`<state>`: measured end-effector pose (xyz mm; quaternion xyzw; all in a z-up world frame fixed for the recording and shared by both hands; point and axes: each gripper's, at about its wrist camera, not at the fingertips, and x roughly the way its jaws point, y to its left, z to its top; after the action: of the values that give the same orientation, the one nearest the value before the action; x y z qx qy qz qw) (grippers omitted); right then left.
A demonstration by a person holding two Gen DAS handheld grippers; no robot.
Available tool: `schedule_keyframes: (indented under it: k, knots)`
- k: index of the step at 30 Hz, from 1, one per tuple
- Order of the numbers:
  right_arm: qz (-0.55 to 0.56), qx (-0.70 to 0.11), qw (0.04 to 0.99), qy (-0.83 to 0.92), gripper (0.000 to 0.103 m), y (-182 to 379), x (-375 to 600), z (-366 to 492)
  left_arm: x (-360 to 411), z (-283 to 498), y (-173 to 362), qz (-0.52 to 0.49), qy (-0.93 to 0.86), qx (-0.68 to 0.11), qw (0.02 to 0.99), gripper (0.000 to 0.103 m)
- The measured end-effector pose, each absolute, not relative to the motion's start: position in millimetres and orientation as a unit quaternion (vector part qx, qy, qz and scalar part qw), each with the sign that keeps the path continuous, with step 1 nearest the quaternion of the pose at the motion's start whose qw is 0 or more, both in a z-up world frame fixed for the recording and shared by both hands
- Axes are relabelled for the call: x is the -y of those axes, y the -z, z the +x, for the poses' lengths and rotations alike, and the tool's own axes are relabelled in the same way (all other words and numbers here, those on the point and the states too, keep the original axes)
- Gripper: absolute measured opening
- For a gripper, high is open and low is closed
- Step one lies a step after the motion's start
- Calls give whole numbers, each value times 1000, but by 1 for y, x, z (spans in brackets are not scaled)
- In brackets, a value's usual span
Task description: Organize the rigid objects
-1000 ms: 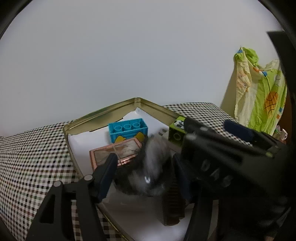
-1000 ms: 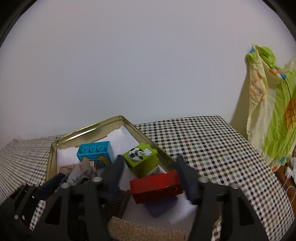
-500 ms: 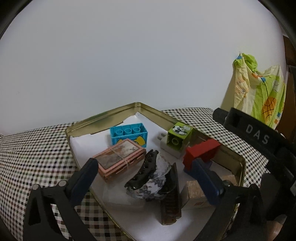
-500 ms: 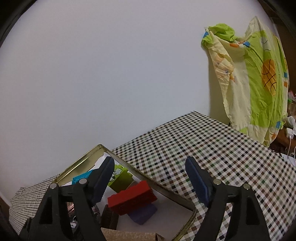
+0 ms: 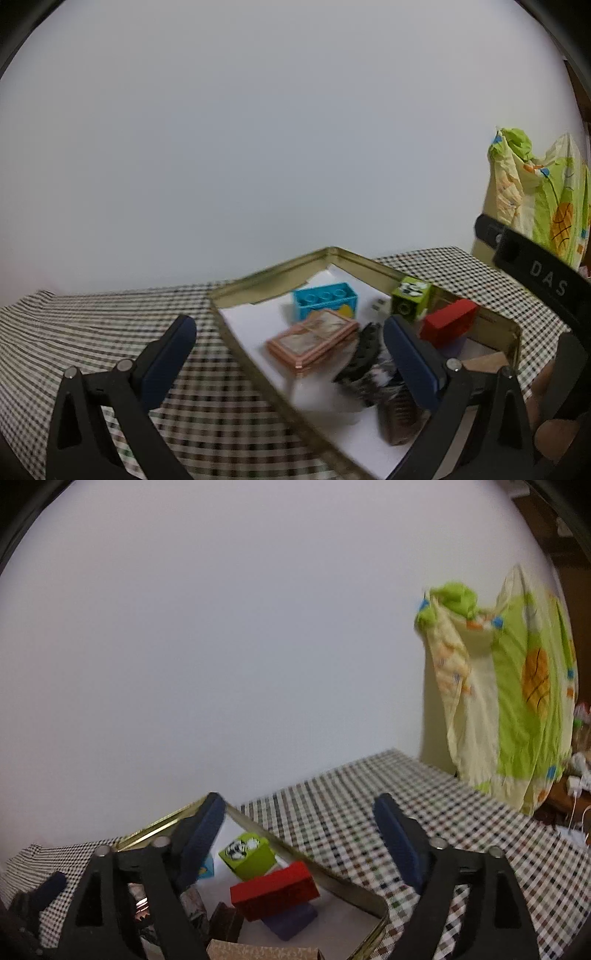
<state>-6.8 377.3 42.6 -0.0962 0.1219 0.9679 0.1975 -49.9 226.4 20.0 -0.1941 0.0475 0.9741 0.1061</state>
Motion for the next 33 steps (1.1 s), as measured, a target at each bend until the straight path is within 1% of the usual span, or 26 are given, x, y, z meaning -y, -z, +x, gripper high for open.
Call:
schedule_keyframes:
  k: [4, 8, 15, 19, 25, 33]
  knots:
    - [-81, -95, 204, -971, 93, -43, -363, -3, -214, -42, -21, -179, -977, -54, 100, 103]
    - [-80, -92, 204, -971, 93, -41, -355, -1, -207, -36, -20, -164, -980, -66, 91, 103]
    - [-68, -62, 224, -970, 93, -39, -335, 16, -196, -34, -22, -167, -980, -49, 94, 103]
    - [-58, -60, 235, -968, 93, -39, -330, 30, -192, -27, -23, -162, -980, -50, 101, 103]
    - [-47, -77, 245, -965, 93, -39, -330, 46, -180, -16, -25, -152, -982, -46, 103, 103]
    - [-60, -62, 241, -967, 93, -38, -313, 55, -165, -7, -26, -144, -984, -37, 100, 103]
